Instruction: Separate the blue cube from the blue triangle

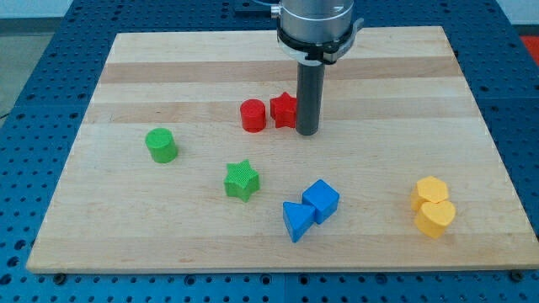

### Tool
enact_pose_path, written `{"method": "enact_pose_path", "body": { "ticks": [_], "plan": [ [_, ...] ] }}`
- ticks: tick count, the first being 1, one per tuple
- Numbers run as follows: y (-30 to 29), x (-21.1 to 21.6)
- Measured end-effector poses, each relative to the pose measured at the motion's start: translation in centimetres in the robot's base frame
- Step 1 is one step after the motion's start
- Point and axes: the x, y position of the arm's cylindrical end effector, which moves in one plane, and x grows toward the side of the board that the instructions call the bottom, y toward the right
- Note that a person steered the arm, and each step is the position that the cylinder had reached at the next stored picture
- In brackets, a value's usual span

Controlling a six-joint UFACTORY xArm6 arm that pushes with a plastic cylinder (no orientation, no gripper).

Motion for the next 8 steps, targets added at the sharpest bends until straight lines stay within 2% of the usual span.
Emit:
{"method": "enact_pose_path", "body": {
  "ticks": [2,3,4,5,8],
  "plan": [
    [-0.3,1.8],
    [5.9,5.3],
    [5.9,11.4],
    [1.5,15.5],
    [0.3,15.8]
  ]
}}
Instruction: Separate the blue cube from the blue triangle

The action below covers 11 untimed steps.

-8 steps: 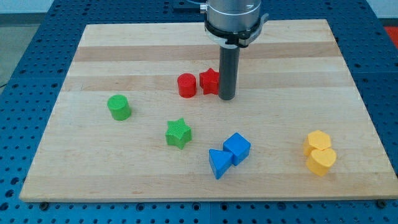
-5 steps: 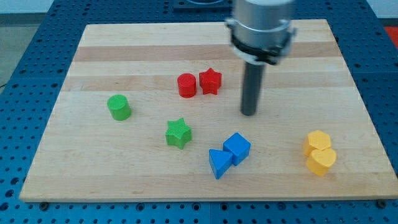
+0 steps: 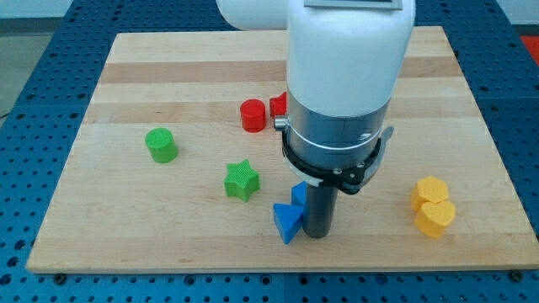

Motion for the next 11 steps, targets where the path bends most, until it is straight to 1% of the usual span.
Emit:
{"method": "enact_pose_path", "body": {
  "ticks": [2,4,5,6,7,8,9,10,11],
  "plan": [
    [-0.9,3.6],
    [-8.1,2.5],
    [-8.5,2.4],
    [-2.8,2.4],
    [-1.2,0.0],
    [-1.6,-2.9],
    [-0.9,-3.2],
    [0.8,-7.2],
    [1.9,-14.3]
  ]
}}
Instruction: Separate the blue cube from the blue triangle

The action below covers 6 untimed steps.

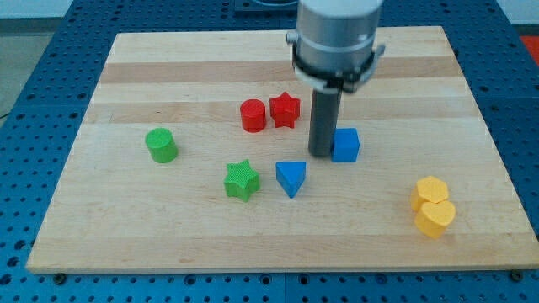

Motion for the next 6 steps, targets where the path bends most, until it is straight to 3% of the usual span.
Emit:
{"method": "enact_pose_path", "body": {
  "ticks": [1,3,5,6],
  "plan": [
    [3.7,-1.2],
    [-2.8,2.9],
    [12.2,1.4],
    [12.8,4.6]
  ]
}}
